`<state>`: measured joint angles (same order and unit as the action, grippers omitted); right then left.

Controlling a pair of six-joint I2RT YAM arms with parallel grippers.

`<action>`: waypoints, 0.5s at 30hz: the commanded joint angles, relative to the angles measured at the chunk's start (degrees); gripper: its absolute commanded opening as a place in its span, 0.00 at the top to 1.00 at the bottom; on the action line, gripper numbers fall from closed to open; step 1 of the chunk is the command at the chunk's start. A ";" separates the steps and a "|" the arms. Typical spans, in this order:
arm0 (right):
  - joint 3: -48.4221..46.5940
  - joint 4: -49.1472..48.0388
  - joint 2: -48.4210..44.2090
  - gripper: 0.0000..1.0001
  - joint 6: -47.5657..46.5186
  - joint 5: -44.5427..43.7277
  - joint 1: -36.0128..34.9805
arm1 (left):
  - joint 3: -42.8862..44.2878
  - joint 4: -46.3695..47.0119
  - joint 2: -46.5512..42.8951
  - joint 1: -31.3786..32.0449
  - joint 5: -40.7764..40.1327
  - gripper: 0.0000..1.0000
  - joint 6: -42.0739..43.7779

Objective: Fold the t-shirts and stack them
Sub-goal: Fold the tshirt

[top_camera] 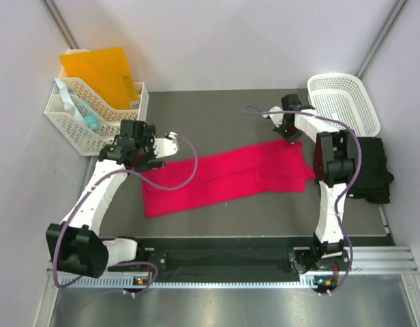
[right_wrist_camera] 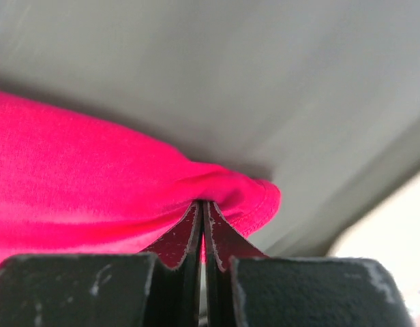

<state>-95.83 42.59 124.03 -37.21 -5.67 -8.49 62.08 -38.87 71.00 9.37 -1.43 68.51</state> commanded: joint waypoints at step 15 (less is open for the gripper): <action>-26.41 -15.68 19.14 1.00 -10.68 -4.79 -0.56 | 1.64 -3.31 0.10 3.99 -3.49 0.01 3.30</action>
<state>-115.85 31.83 138.56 -44.69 -9.87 -8.51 62.06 -41.30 70.89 12.60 -4.34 71.35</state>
